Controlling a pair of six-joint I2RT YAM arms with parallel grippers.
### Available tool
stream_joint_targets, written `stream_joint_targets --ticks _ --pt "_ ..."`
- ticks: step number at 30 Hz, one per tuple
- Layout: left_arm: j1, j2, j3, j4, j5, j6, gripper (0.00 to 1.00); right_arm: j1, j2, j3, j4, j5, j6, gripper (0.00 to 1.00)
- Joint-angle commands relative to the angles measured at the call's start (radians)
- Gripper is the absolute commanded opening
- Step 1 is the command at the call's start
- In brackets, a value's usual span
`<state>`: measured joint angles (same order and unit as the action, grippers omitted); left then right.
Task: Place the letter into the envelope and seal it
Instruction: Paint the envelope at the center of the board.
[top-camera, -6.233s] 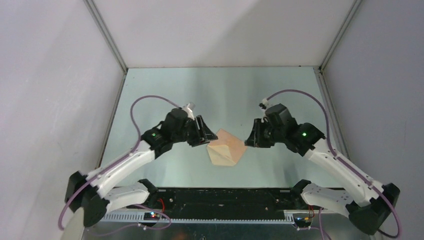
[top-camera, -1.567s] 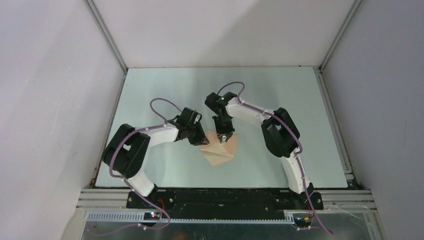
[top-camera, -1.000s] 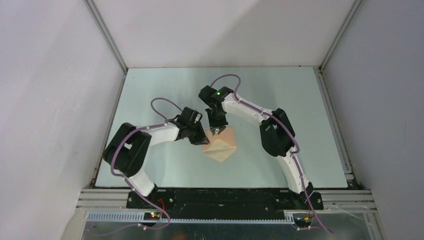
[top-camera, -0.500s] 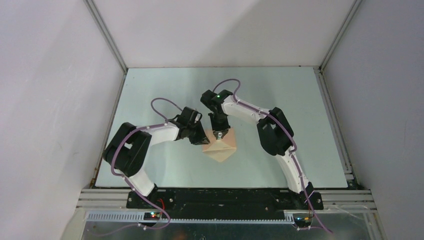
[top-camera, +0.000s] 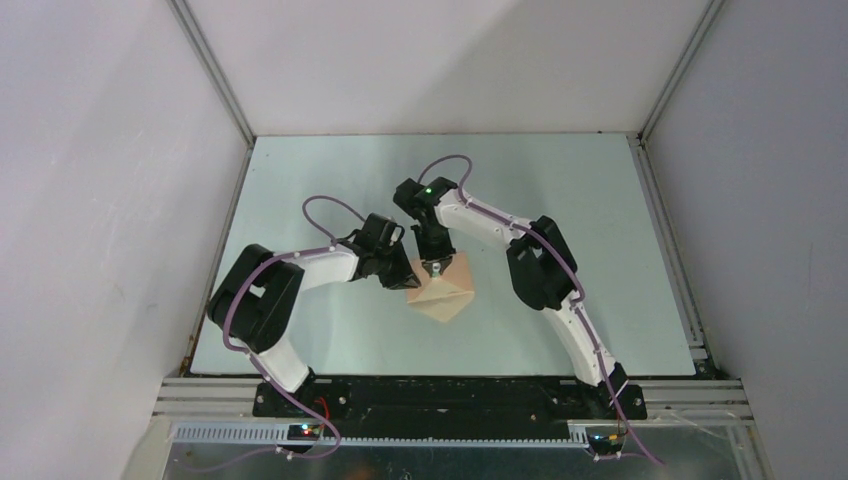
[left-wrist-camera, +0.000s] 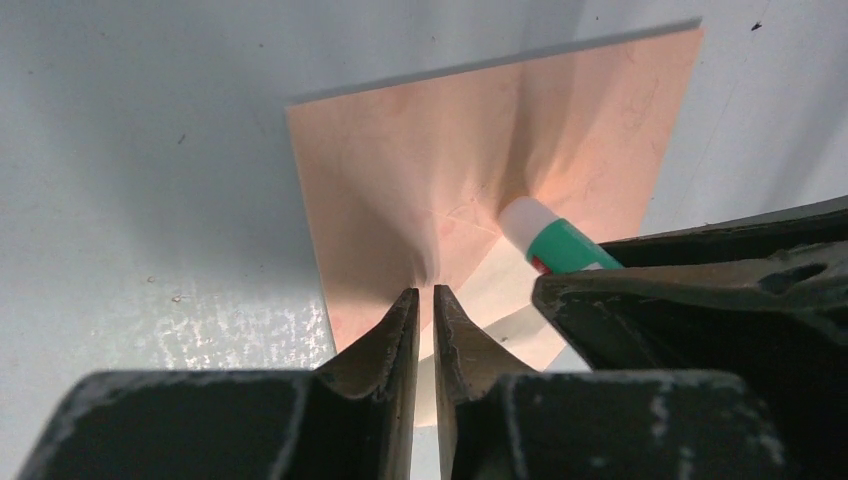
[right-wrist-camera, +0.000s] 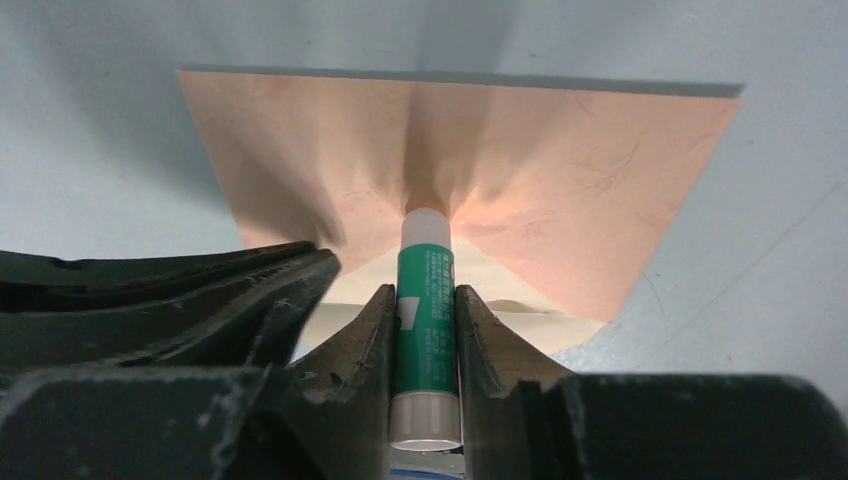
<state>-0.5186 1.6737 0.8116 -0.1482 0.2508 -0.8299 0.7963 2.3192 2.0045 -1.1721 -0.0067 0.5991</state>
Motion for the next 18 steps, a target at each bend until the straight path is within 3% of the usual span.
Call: stream_joint_targets --ticks 1,5,18 --pt "-0.004 0.047 -0.034 -0.023 -0.04 0.027 0.17 0.041 0.055 0.108 0.003 -0.024 -0.006 0.0" --pt "-0.005 0.046 -0.037 -0.019 -0.038 0.025 0.17 0.044 0.071 0.12 -0.004 -0.031 -0.003 0.0" --pt "-0.004 0.047 -0.048 -0.012 -0.034 0.023 0.17 -0.07 -0.051 -0.14 0.063 0.061 -0.011 0.0"
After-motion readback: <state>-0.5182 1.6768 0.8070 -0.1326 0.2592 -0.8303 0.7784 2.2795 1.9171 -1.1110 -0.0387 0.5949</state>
